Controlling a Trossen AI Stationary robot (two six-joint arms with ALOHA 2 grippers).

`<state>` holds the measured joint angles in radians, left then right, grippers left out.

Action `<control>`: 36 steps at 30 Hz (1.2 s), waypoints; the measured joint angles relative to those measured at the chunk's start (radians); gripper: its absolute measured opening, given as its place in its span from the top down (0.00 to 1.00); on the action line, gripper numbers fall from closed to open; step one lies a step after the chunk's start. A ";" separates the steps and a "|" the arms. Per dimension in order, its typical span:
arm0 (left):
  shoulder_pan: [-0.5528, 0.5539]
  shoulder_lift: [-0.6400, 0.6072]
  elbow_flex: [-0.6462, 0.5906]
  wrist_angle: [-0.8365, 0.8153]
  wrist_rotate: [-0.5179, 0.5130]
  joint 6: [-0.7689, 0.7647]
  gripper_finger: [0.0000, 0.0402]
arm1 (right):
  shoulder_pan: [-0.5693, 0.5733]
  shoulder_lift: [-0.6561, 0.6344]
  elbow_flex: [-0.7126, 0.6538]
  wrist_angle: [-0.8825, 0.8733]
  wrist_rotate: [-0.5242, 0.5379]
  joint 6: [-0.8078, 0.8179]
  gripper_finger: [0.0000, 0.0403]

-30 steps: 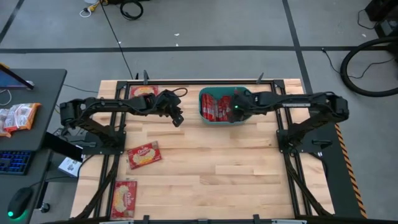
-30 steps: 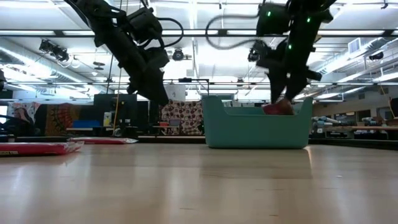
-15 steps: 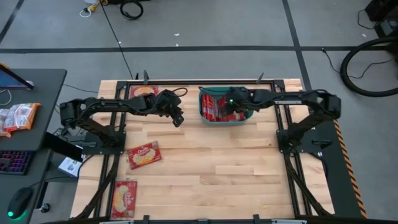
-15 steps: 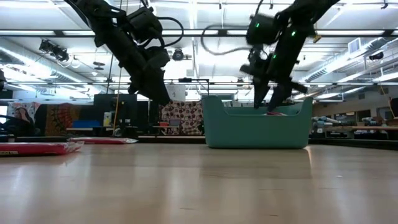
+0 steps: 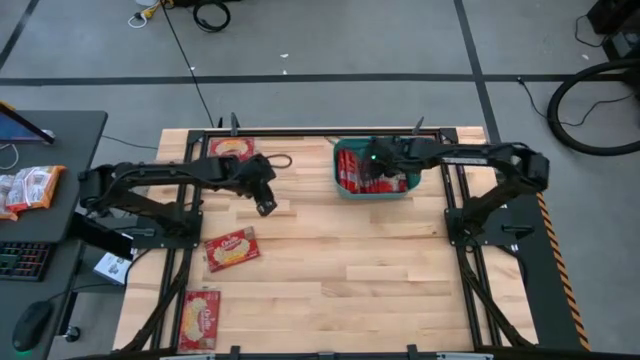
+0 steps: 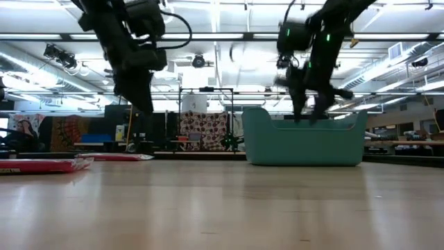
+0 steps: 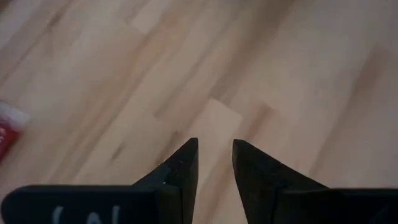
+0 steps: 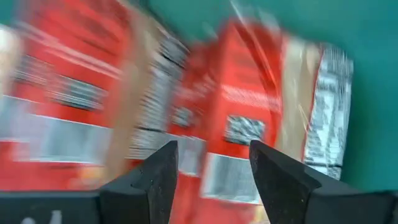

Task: Sort popcorn bags into baskets
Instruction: Put the popcorn bag into the bin, then put the middle popcorn bag into the bin

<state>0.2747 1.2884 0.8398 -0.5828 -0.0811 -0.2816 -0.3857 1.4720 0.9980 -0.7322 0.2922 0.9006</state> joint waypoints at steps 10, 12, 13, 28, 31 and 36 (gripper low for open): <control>-0.363 -0.012 0.000 -0.343 0.037 -0.296 0.74 | 0.135 -0.225 0.080 0.075 0.091 -0.055 0.49; -0.439 -0.012 0.000 -0.443 0.037 -0.426 0.74 | 0.172 -0.253 0.080 0.082 0.107 -0.062 0.49; -0.471 -0.012 -0.001 -0.485 0.036 -0.486 0.74 | 0.191 -0.265 0.080 0.081 0.107 -0.068 0.49; -0.507 0.028 -0.290 -0.050 -0.030 -1.008 0.74 | 0.596 -0.314 0.080 0.078 0.110 -0.091 0.49; -0.507 0.074 -0.268 0.114 -0.098 -0.942 0.77 | 0.654 -0.312 0.073 0.081 0.111 -0.081 0.49; -0.508 0.204 -0.167 0.478 -0.140 -0.801 0.81 | 0.709 -0.312 0.046 0.081 0.141 -0.040 0.49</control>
<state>-0.2329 1.4920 0.6727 -0.1044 -0.2215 -1.0830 0.3234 1.1603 1.0437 -0.6514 0.4334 0.8608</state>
